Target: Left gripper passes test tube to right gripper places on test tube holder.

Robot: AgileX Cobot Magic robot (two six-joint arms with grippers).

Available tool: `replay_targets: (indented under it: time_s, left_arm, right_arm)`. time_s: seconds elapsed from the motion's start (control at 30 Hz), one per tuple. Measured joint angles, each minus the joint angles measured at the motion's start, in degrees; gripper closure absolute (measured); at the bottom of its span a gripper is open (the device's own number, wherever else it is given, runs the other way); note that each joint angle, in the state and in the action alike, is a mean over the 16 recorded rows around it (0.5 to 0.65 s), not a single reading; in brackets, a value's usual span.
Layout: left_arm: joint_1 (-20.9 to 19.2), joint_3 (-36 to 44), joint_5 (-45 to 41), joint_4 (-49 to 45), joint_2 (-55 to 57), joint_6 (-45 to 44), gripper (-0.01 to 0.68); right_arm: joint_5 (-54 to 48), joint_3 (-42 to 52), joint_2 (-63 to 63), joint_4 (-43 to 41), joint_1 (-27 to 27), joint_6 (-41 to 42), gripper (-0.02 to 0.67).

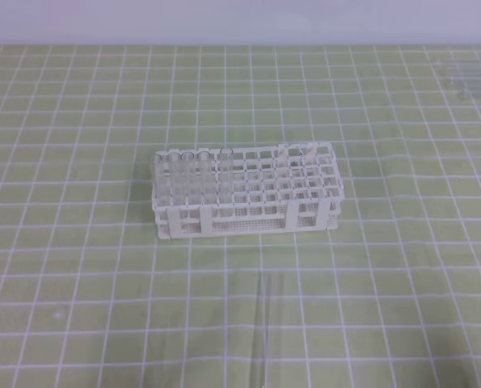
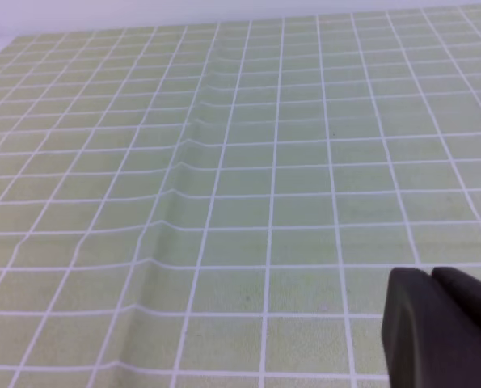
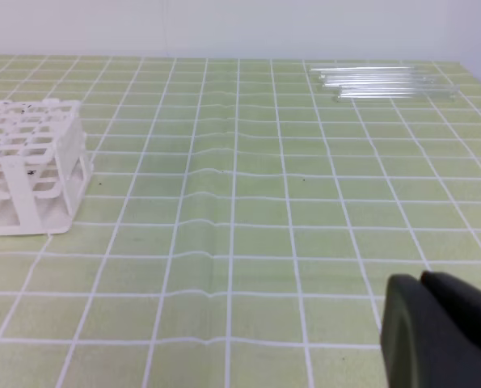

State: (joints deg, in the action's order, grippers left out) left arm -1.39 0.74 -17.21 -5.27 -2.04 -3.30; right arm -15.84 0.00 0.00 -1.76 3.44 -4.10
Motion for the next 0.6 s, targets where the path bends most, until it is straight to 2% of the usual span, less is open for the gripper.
replay_targets:
  time_s: [0.3, 0.6]
  left_arm:
    - [0.0, -0.1, 0.7, 0.8, 0.4, 0.4, 0.674]
    - [0.0, -0.3, 4.6, 7.9, 1.0, 3.0, 0.674]
  right_arm:
    - [0.0, 0.0, 0.0, 0.0, 0.0, 0.0, 0.666]
    - [0.0, 0.0, 0.0, 0.0, 0.0, 0.0, 0.666]
